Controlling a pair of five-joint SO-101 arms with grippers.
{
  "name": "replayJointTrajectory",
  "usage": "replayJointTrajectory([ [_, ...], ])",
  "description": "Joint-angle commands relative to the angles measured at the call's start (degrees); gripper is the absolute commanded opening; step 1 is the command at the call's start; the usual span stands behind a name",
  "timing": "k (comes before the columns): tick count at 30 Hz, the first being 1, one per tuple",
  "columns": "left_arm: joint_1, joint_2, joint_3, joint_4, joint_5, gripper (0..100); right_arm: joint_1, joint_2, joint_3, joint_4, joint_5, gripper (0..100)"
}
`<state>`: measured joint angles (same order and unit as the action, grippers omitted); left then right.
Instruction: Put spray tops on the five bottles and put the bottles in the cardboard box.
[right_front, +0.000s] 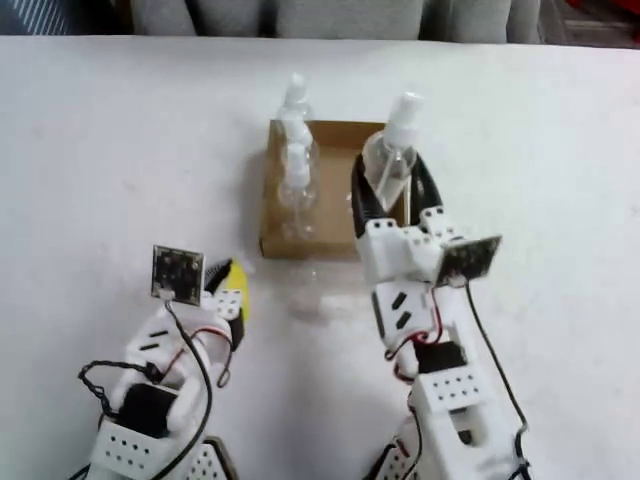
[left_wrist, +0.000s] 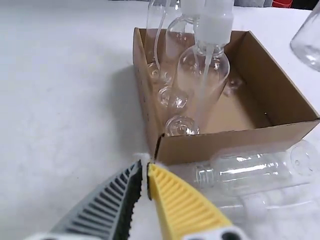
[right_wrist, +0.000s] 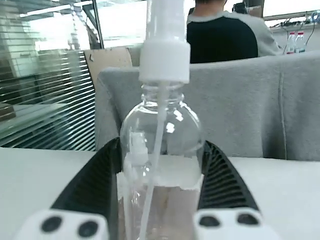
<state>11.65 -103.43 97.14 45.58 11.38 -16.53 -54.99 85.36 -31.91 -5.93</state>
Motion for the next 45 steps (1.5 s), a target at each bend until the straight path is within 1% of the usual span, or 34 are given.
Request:
replayJointTrajectory([
  [1,0.92,-0.84,-0.26,-1.58,1.05,2,-3.3,0.48,-3.69,-0.4,0.09,1.5],
  [6,5.93,-0.92,-0.62,-7.82,9.23,2,-8.13,-3.38,-8.53,9.89,-0.88,1.5],
  [9,6.9,-0.92,-0.62,-14.33,11.78,2,-9.98,-6.11,-12.84,17.54,-5.36,1.5],
  [11,7.43,-0.92,-0.62,-16.44,11.87,2,-10.95,-7.43,-16.26,23.25,-8.0,1.5],
  [13,8.92,-0.92,-0.62,-16.44,11.87,2,-12.0,-7.78,-19.08,27.56,-10.37,1.5],
  [15,11.21,-0.92,-0.62,-16.35,11.78,2,-13.76,-7.43,-20.22,29.41,-11.69,1.5],
  [19,15.6,-0.92,-0.26,-13.8,11.6,2,-17.63,-5.14,-20.22,29.41,-12.4,1.5],
  [24,18.68,-0.92,-0.26,-12.22,7.91,2,-22.02,-3.65,-19.78,29.32,-12.48,1.5],
  [27,18.15,-0.92,-0.26,-12.4,7.91,2,-23.43,-3.74,-17.58,29.76,-12.13,1.5],
  [31,16.92,-0.92,-0.26,-12.57,7.74,2,-23.52,-5.14,-14.51,30.2,-11.96,1.5],
  [34,14.73,-0.92,-0.26,-13.19,7.91,2,-23.78,-10.07,-13.98,35.91,-11.96,1.5],
  [38,13.41,-0.92,-0.26,-13.98,8.0,2,-26.86,-17.36,-13.89,45.93,-11.6,1.5],
  [41,13.49,-0.92,-0.26,-13.71,8.0,2,-27.47,-20.09,-13.36,48.57,-9.14,1.5],
  [45,13.49,-0.92,-0.26,-13.54,7.91,2,-27.56,-20.7,-11.69,49.63,-8.35,1.5],
])
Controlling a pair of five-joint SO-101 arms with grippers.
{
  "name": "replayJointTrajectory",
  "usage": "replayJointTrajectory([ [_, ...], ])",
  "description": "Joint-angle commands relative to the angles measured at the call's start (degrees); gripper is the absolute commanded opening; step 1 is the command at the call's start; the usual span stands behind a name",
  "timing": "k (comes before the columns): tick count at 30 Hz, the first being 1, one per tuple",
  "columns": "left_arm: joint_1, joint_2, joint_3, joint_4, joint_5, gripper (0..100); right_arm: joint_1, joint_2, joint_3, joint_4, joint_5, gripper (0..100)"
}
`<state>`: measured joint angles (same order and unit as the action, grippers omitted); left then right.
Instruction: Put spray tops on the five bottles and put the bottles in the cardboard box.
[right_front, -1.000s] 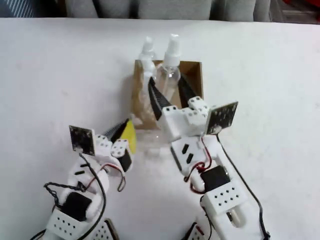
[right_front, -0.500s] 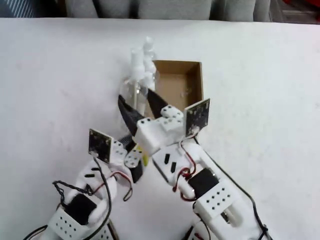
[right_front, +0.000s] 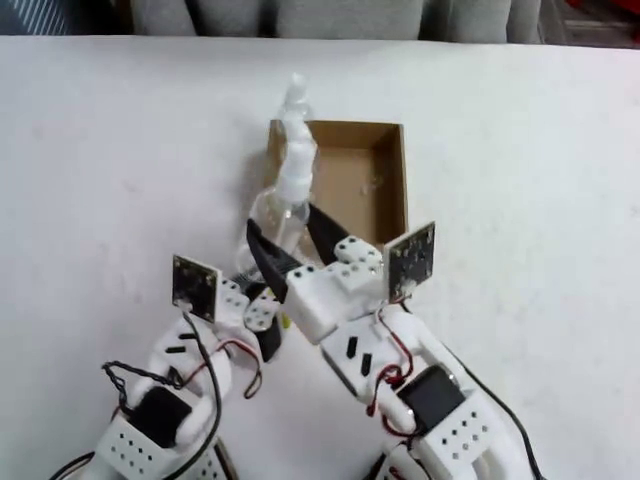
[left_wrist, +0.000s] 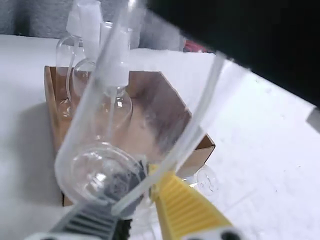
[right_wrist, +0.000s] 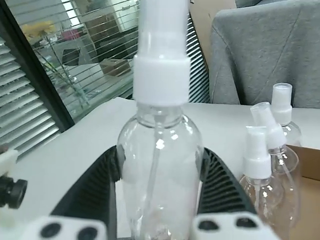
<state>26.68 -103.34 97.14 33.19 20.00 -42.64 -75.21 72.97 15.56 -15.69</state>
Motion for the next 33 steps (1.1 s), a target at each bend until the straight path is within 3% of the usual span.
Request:
replayJointTrajectory([
  [1,-1.63,-1.01,-0.26,-1.14,-0.7,2,-1.54,-0.57,0.79,2.86,1.41,1.5],
  [16,-5.23,-0.92,-0.26,-1.05,-0.62,2,-1.01,-0.57,0.79,5.93,4.31,1.5],
  [22,-4.79,-0.92,-0.18,4.75,-1.85,2,9.1,-0.4,0.79,-0.92,4.04,1.5],
  [27,-4.88,-0.92,-0.18,7.65,-10.9,2,18.33,0.04,0.97,-7.6,4.22,1.5],
  [33,-5.23,-0.92,-0.18,10.37,-11.96,2,23.96,0.57,0.97,-11.65,4.31,1.5],
])
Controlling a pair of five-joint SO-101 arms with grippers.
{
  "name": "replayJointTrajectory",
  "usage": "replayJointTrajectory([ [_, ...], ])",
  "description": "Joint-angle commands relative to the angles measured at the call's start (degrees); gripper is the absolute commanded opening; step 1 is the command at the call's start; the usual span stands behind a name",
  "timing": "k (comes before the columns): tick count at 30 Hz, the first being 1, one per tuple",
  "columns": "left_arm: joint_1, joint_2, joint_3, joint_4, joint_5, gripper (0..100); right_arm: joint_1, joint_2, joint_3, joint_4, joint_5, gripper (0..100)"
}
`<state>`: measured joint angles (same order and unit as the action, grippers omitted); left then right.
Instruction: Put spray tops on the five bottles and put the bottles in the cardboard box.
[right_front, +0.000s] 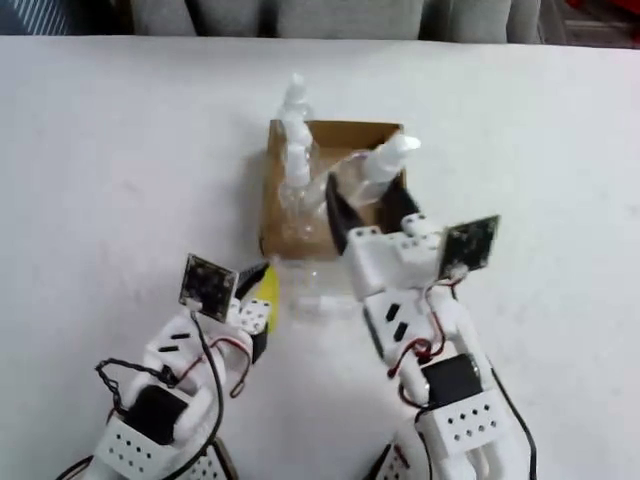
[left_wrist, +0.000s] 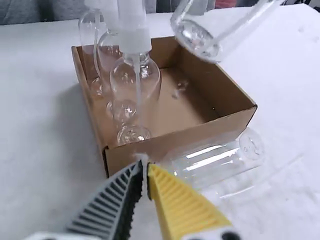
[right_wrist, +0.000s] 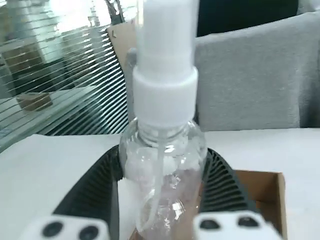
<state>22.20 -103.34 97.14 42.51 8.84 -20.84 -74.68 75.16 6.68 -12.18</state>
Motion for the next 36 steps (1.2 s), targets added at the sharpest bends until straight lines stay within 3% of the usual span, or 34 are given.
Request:
replayJointTrajectory([
  [1,-0.75,-0.92,-0.18,1.41,-0.88,2,2.51,1.1,-1.41,-3.65,0.88,1.5],
  [5,-2.33,-0.92,-0.18,3.25,-0.88,2,4.7,10.95,-2.73,-10.68,0.88,1.5],
  [13,-17.63,-0.92,-0.18,4.4,-0.88,2,7.08,38.99,-10.55,-30.46,0.88,1.5],
  [22,-21.05,-0.84,-0.18,4.4,-0.97,2,9.98,63.08,-27.08,-31.6,0.97,1.5],
  [28,-21.14,-0.84,-0.18,4.48,-5.45,2,9.45,75.21,-35.6,-31.69,13.89,1.5],
  [36,-21.14,-0.84,-0.18,4.4,-7.3,2,9.98,87.43,-46.51,-31.6,14.59,1.5],
])
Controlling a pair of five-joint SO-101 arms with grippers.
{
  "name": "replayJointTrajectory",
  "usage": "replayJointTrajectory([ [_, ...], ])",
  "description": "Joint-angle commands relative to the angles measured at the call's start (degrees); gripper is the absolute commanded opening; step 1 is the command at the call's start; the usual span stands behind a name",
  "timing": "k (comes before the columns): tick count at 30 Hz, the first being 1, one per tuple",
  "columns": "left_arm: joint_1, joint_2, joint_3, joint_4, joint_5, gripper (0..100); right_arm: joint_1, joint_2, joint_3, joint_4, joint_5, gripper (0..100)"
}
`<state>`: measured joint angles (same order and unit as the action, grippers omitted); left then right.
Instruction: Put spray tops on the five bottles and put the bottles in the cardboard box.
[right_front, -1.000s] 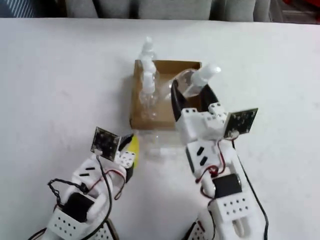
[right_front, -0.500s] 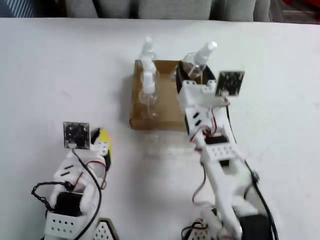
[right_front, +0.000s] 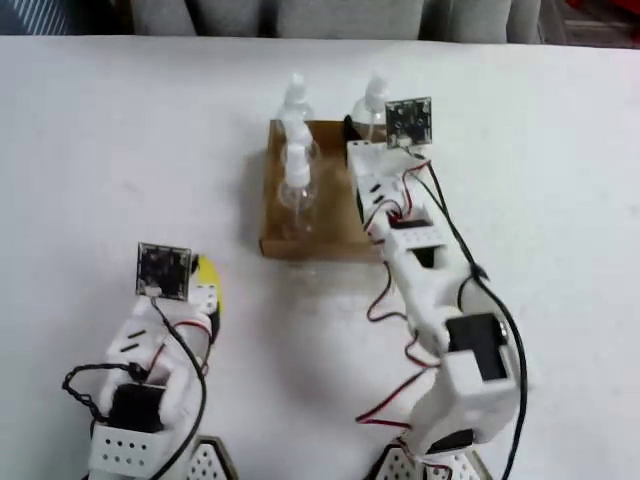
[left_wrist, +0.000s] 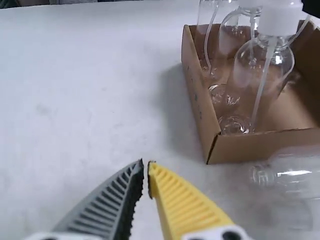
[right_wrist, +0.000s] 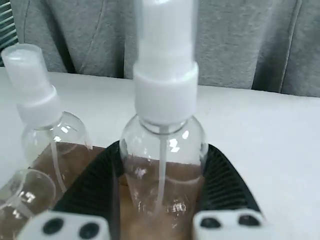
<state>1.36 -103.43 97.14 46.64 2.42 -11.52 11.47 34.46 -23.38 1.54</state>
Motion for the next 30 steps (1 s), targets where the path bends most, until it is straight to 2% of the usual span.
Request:
replayJointTrajectory([
  [1,-0.31,-0.75,-0.18,0.26,-0.88,2,0.66,2.42,-6.86,-1.54,0.88,1.5],
  [8,-0.31,-0.75,-0.18,0.0,-0.88,2,1.1,6.81,-9.49,-1.54,1.14,1.5],
  [12,-0.31,-0.75,-0.18,0.0,-0.88,2,1.27,7.43,-9.14,-1.54,6.33,1.5],
  [30,-0.31,-0.75,-0.18,0.0,-0.88,2,1.27,12.35,-8.18,-1.63,6.51,1.5],
])
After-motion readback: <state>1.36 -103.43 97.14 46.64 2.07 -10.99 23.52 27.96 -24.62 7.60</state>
